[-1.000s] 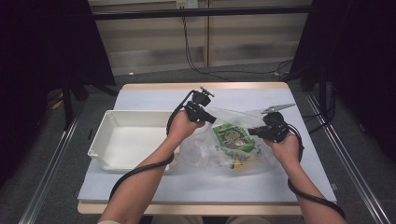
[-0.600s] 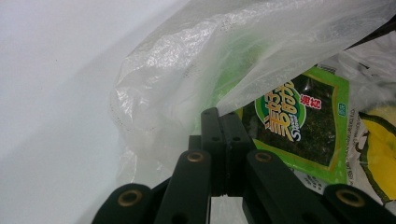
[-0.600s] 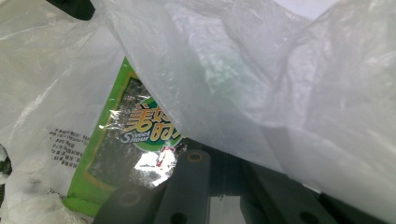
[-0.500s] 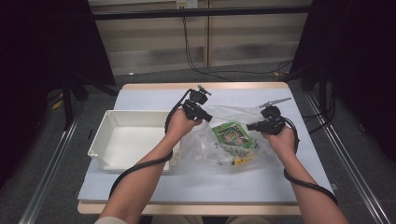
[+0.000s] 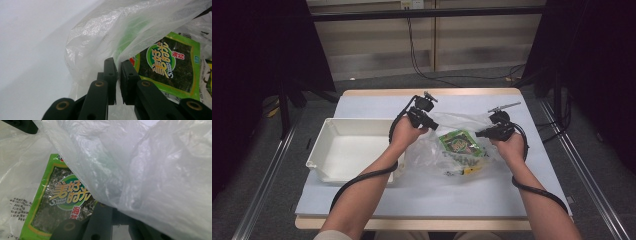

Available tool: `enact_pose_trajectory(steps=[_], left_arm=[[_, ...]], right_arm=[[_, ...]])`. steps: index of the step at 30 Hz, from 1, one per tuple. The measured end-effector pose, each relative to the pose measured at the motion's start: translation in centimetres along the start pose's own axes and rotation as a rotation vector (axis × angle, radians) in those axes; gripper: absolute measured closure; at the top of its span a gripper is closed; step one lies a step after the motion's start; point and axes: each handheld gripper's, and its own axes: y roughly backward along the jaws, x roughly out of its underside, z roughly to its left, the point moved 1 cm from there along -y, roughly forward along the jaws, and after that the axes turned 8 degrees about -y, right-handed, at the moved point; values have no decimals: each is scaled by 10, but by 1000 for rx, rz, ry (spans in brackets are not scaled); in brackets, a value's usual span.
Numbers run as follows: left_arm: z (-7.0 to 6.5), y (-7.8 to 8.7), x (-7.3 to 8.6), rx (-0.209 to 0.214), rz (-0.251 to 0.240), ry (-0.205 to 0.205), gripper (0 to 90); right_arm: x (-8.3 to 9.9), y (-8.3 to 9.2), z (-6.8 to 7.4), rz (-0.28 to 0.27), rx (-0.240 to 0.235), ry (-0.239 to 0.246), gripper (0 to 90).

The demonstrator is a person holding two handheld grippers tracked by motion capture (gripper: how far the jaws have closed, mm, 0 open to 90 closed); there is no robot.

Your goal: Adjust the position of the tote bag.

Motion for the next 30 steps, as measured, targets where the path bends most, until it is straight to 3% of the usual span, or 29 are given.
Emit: enact_pose_trajectory(steps=[12, 20, 30], left_arm=[[1, -8, -5, -31, 29, 23, 900], [2, -8, -8, -49, 21, 39, 899], [5, -10, -8, -49, 8, 52, 900]], right_arm=[[-4, -13, -5, 26, 16, 4, 900], [-12, -16, -8, -11, 19, -25, 900], [-19, -20, -10, -19, 21, -33, 900]])
